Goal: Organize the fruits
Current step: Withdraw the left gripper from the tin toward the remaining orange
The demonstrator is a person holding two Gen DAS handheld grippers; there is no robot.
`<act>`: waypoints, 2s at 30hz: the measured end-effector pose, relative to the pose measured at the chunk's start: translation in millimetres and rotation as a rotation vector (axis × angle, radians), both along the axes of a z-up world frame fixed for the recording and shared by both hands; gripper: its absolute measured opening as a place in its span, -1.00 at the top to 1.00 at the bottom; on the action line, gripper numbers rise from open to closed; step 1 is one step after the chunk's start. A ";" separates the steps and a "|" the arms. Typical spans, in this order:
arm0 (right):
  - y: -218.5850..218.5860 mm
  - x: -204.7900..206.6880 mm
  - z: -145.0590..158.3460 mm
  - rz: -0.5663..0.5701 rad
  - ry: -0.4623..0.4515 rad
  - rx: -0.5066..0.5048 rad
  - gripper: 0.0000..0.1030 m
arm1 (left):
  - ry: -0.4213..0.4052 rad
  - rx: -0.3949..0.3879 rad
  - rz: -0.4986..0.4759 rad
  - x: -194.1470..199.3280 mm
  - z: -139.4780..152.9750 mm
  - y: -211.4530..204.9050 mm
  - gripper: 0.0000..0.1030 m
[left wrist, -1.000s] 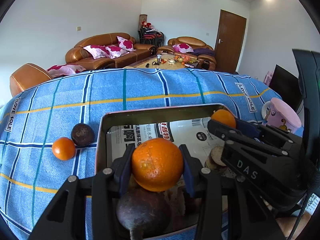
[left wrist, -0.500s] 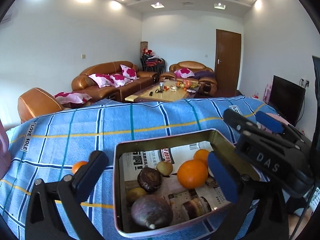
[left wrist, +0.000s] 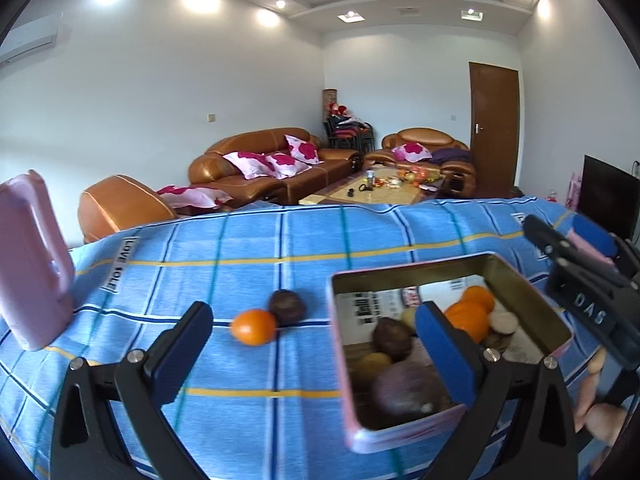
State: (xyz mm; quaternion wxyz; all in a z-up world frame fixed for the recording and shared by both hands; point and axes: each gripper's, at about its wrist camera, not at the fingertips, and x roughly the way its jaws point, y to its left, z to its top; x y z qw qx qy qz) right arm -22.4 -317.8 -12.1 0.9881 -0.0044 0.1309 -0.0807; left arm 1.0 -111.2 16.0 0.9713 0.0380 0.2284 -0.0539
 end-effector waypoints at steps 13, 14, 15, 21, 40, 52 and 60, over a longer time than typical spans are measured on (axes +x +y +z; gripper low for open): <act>16.0 -18.5 -3.0 -0.049 0.050 0.009 -0.51 | 0.029 0.012 0.066 -2.8 -6.6 48.0 -1.00; 19.8 -19.3 -3.2 -0.045 0.054 0.007 -0.51 | 0.033 0.009 0.070 -3.1 -7.0 51.4 -1.00; 24.2 -20.1 -3.6 -0.039 0.059 0.004 -0.51 | 0.036 0.008 0.075 -3.2 -7.2 53.9 -1.00; 52.6 -23.7 -5.5 0.006 0.073 -0.010 -0.52 | 0.049 0.010 0.097 -2.7 -10.4 72.6 -1.00; 131.3 -17.9 -10.4 0.137 0.121 -0.006 -0.52 | 0.061 0.003 0.170 -2.0 -10.5 128.1 -1.00; 182.1 -3.5 -14.9 0.237 0.195 -0.007 -0.52 | 0.098 0.046 0.226 8.1 -13.5 170.3 -1.00; 219.0 22.6 -24.9 0.258 0.295 -0.025 -0.52 | 0.134 0.033 0.303 24.0 -17.5 206.6 -1.00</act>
